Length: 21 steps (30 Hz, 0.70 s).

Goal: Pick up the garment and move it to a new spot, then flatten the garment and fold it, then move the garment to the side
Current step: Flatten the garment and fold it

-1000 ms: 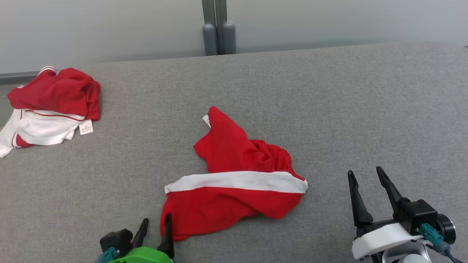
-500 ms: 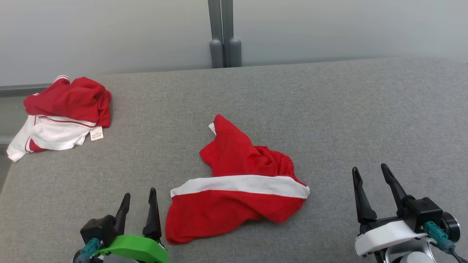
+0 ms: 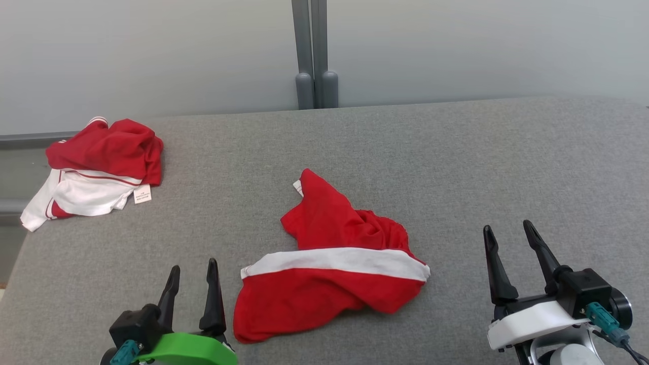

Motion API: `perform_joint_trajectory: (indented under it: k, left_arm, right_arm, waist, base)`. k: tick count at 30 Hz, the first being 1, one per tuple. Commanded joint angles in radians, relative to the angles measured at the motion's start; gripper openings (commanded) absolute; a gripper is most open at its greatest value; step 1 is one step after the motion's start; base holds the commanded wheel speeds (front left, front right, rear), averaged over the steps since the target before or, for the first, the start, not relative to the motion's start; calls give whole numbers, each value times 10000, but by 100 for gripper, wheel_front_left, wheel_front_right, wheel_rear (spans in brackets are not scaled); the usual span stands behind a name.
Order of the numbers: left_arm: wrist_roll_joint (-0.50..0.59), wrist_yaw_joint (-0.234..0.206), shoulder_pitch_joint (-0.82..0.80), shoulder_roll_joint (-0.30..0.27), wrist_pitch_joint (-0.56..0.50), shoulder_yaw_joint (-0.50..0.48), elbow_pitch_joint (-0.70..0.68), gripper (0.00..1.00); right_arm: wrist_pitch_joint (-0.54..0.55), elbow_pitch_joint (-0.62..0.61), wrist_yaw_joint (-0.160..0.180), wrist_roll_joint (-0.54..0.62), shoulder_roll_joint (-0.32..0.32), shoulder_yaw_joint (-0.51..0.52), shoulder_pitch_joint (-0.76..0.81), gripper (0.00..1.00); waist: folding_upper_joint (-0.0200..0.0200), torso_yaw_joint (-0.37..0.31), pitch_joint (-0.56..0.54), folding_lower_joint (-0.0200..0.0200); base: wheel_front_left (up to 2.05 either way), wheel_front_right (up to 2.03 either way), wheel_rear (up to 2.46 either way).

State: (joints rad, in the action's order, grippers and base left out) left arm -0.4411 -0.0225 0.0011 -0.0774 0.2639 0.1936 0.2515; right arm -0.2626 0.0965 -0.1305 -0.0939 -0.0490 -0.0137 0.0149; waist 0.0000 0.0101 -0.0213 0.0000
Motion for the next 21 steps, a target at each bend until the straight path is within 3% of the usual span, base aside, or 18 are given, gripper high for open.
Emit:
perform_joint_trajectory:
  k: [1, 12, 21]
  left_arm:
    - [59, -44, 190, 18, 7, -56, -70, 100]
    - [210, 11, 235, 103, 8, -60, -78, 100]
    - [265, 78, 65, 126, 8, 116, 47, 100]
  right_arm:
    - [-35, 12, -4, -58, -26, -26, -38, 100]
    - [-33, 418, -4, -74, -28, 200, 48, 100]
    - [-35, 2661, -3, 73, -24, -1, -626, 100]
  waist:
    - [0, 21, -18, 0]
    - [0, 100, 74, 0]
    - [0, 434, 313, 0]
  base:
    - [0, 0, 0]
    - [0, 0, 0]
    - [0, 0, 0]
